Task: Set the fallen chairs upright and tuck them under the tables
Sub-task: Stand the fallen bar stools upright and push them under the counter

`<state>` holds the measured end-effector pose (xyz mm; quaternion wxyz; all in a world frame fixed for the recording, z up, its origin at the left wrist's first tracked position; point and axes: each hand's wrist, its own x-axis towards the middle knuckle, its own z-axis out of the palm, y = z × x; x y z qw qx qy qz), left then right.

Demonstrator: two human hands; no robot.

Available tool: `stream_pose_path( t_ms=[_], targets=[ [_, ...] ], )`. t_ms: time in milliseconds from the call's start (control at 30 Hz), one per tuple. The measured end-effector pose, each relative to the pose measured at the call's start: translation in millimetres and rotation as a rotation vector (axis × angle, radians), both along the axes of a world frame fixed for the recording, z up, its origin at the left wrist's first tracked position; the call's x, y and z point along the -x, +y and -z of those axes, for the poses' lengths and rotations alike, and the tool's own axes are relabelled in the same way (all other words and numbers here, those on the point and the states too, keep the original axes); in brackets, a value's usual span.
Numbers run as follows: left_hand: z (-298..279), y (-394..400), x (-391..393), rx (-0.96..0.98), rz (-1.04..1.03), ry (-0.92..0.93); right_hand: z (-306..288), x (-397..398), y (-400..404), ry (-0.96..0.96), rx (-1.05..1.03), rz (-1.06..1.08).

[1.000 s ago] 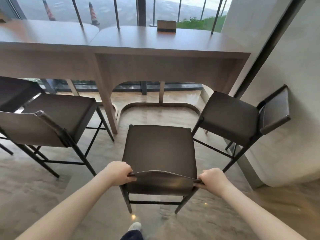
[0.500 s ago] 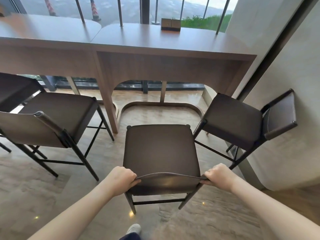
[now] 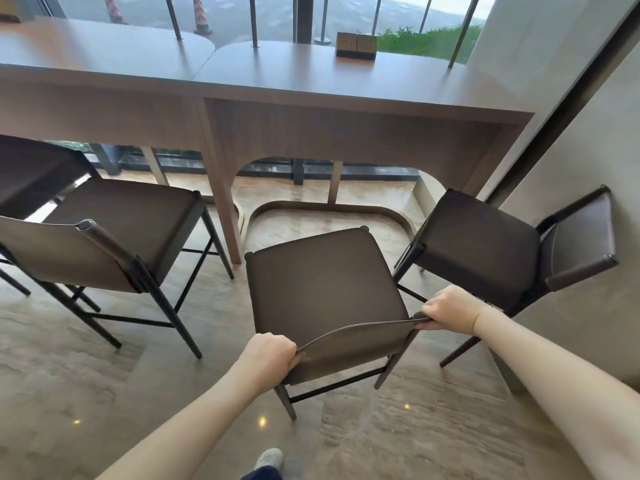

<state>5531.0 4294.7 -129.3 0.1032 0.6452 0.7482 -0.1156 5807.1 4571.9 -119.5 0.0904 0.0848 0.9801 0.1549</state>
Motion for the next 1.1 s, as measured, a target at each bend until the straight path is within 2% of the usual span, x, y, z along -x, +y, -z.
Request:
stream_pose_path(
  t_ms=[133, 267, 467, 633, 767, 867, 1100],
  targets=[
    [-1, 18, -20, -0.022, -0.045, -0.019, -15, 6, 13, -0.106, -0.023, 0.095],
    [-4, 43, -42, -0.033, -0.087, -0.068, -30, 10, 26, -0.354, -0.067, 0.415],
    [-2, 76, -62, -0.025, -0.103, -0.076, -17, -3, 49, -0.289, 0.0, 0.668],
    [-2, 104, -81, 0.011, -0.083, -0.071, -3, -21, 70, -0.247, 0.081, 0.792],
    [0, 119, -88, 0.056, -0.04, -0.079, 0, -32, 85, -0.187, 0.174, 0.826],
    [2, 123, -86, 0.127, 0.0, -0.044, -5, -32, 90, -0.249, 0.122, 0.723],
    [-20, 136, -38, 0.081, 0.037, 0.032, -17, -6, 87, -0.277, 0.057, 0.574]
  ],
)
